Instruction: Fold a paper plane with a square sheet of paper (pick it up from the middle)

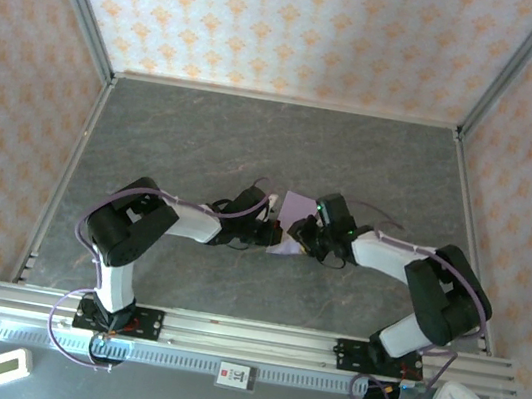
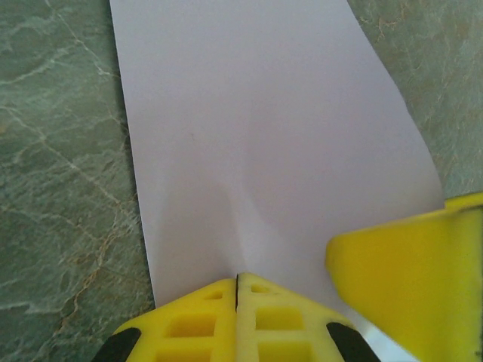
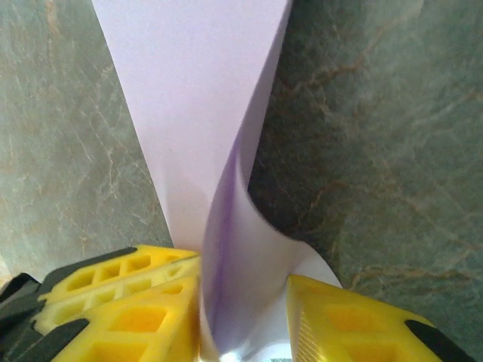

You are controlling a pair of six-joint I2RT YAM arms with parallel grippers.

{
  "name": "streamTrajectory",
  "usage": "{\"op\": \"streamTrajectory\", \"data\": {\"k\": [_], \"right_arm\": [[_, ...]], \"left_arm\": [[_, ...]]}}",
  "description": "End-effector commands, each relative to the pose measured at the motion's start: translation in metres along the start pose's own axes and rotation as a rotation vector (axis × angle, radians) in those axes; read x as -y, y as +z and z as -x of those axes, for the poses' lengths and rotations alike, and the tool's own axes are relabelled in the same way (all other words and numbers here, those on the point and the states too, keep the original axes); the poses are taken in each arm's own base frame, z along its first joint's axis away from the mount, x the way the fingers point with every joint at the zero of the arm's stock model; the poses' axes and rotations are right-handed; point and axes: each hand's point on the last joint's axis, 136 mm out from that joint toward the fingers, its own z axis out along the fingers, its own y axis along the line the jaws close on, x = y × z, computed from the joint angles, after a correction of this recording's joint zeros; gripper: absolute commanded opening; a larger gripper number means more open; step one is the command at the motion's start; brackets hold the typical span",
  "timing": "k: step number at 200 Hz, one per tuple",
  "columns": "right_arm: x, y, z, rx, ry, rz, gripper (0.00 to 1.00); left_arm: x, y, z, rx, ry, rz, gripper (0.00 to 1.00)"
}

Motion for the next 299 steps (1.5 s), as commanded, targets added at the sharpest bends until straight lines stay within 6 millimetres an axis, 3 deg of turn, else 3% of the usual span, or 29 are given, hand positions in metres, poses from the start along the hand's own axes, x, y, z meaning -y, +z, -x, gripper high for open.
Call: {"op": "streamTrajectory", "data": {"k": [1, 77, 210, 249, 299], "right_arm": [[-0.006, -0.001, 0.015, 0.029, -0.024, -0.001, 0.34], [0.005, -0.012, -0.001, -0.01, -0.015, 0.013, 0.25], [0.017, -0.023, -0.029, -0.044, -0.004, 0.016, 0.25], [0.015, -0.021, -0.026, -0.035, -0.012, 0.013, 0.27], [-0.006, -0.011, -0.006, -0.011, -0.033, 0.04, 0.28]], "left_arm": [[-0.032, -0.002, -0.037, -0.112, -0.056, 0.101, 0.0], [-0.033, -0.003, -0.036, -0.109, -0.062, 0.108, 0.0], [-0.032, -0.003, -0.033, -0.098, -0.065, 0.111, 0.0], [-0.032, -0.003, -0.033, -0.099, -0.063, 0.111, 0.0], [-0.034, -0.003, -0.035, -0.104, -0.062, 0.119, 0.0]]}}
